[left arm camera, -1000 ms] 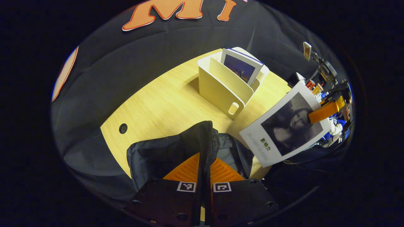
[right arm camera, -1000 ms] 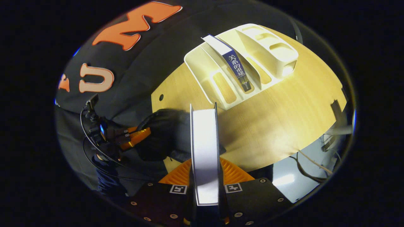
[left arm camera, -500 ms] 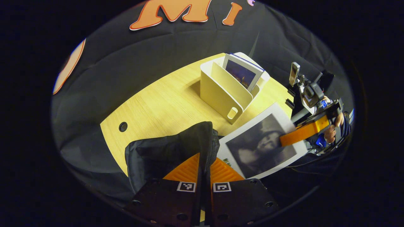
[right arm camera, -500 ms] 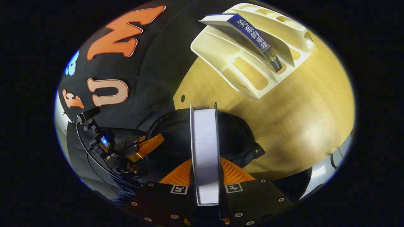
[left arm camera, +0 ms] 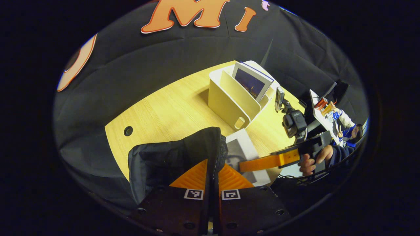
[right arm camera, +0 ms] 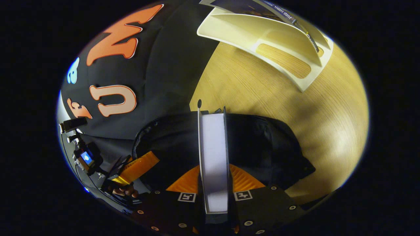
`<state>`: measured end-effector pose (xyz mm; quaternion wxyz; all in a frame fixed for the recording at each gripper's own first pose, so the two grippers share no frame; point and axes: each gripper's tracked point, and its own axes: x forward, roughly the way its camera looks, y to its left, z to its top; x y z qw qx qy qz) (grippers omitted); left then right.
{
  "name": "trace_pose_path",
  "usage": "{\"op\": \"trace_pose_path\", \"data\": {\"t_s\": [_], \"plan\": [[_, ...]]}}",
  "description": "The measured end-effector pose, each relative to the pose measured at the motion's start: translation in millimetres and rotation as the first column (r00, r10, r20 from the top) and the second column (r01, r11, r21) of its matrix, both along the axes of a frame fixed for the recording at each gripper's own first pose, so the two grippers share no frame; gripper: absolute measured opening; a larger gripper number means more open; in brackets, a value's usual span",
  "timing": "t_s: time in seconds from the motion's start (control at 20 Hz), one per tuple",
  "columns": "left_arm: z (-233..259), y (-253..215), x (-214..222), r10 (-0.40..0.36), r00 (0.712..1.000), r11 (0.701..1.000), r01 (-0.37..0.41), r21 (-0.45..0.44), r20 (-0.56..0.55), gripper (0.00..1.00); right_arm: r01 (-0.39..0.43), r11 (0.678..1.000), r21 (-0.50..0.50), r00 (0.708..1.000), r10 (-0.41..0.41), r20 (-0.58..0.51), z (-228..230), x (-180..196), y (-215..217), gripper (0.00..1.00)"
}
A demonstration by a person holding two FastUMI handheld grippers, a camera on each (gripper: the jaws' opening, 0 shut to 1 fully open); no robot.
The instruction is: Open the schoolbag, grab two books from the bookshelf and put them into the schoolbag.
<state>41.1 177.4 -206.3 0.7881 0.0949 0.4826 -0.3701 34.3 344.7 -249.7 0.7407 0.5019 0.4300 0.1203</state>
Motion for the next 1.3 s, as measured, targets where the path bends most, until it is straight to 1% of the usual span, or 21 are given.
{"op": "trace_pose_path", "data": {"t_s": [0.25,0.3,0.4,0.45,0.5,0.55,0.6,0.65,0.7,0.75,0.8,0.85,0.9,0.95,1.0,1.1,1.2,1.25,1.3], "plan": [[-5,-6,-1,0.009,1.0,1.0,-0.009,-0.004,0.01,0.06,0.025,1.0,-0.01,1.0,-0.025,0.016,-22,21,29,0.27],[-6,-8,-2,0.009,1.0,1.0,-0.009,-0.007,0.01,0.06,0.032,0.999,0.003,0.999,-0.032,0.014,-24,26,35,0.27],[-6,-12,-3,0.003,1.0,1.0,-0.003,-0.009,0.015,0.06,0.051,0.999,0.015,0.999,-0.051,0.015,-31,24,40,0.27],[-6,-14,-4,0.007,1.0,1.0,-0.006,-0.014,0.013,0.06,0.044,0.999,0.01,0.999,-0.045,0.021,-35,23,44,0.27],[-7,-14,-4,0.017,1.0,1.0,-0.017,-0.018,0.011,0.06,0.03,0.999,0.015,1.0,-0.03,0.005,-39,21,50,0.28],[-7,-14,-3,0.023,1.0,1.0,-0.023,-0.018,0.008,0.06,-0.007,1.0,0.017,1.0,0.008,-0.024,-44,15,55,0.3],[-10,-12,-1,0.032,0.999,0.999,-0.032,-0.01,0.01,0.06,-0.038,0.999,0.002,0.997,0.038,-0.064,-51,5,56,0.36],[-11,-9,2,0.037,0.999,0.999,-0.037,0.001,0.015,0.06,-0.076,0.997,-0.033,0.993,0.073,-0.09,-59,-4,57,0.39],[-13,-6,5,0.052,0.999,0.999,-0.052,0.006,0.014,0.06,-0.126,0.989,-0.084,0.988,0.117,-0.104,-64,-11,54,0.46],[-13,-4,5,0.065,0.998,0.998,-0.065,0.008,0.009,0.06,-0.18,0.974,-0.14,0.98,0.164,-0.117,-69,-21,48,0.49],[-13,-3,6,0.08,0.997,0.997,-0.081,0.005,0.008,0.06,-0.229,0.953,-0.2,0.969,0.205,-0.134,-75,-30,38,0.43],[-14,-3,5,0.087,0.996,0.996,-0.087,0.005,0.007,0.06,-0.271,0.93,-0.246,0.959,0.24,-0.15,-78,-37,25,0.69],[-15,-2,7,0.094,0.995,0.995,-0.095,0.01,0.018,0.06,-0.292,0.916,-0.274,0.954,0.26,-0.149,-76,-39,13,0.82],[-18,-2,6,0.094,0.995,0.995,-0.095,0.025,0.02,0.06,-0.304,0.902,-0.307,0.951,0.269,-0.152,-74,-38,-3,0.86],[-19,-2,4,0.1,0.995,0.995,-0.1,0.028,0.02,0.06,-0.311,0.886,-0.343,0.949,0.274,-0.153,-61,-52,-19,0.94],[-21,-4,1,0.111,0.994,0.993,-0.111,0.035,0.02,0.06,-0.32,0.857,-0.405,0.947,0.28,-0.157,-49,-42,-54,0.97],[-23,-6,-2,0.123,0.992,0.991,-0.123,0.044,0.017,0.06,-0.331,0.83,-0.449,0.944,0.289,-0.161,-26,-45,-89,0.97],[-26,-8,-2,0.129,0.992,0.99,-0.13,0.047,0.013,0.06,-0.339,0.807,-0.484,0.941,0.298,-0.161,-16,-44,-108,0.97],[-27,-9,-2,0.134,0.991,0.99,-0.134,0.049,0.013,0.06,-0.341,0.773,-0.535,0.94,0.3,-0.165,-7,-43,-129,0.97]]}}
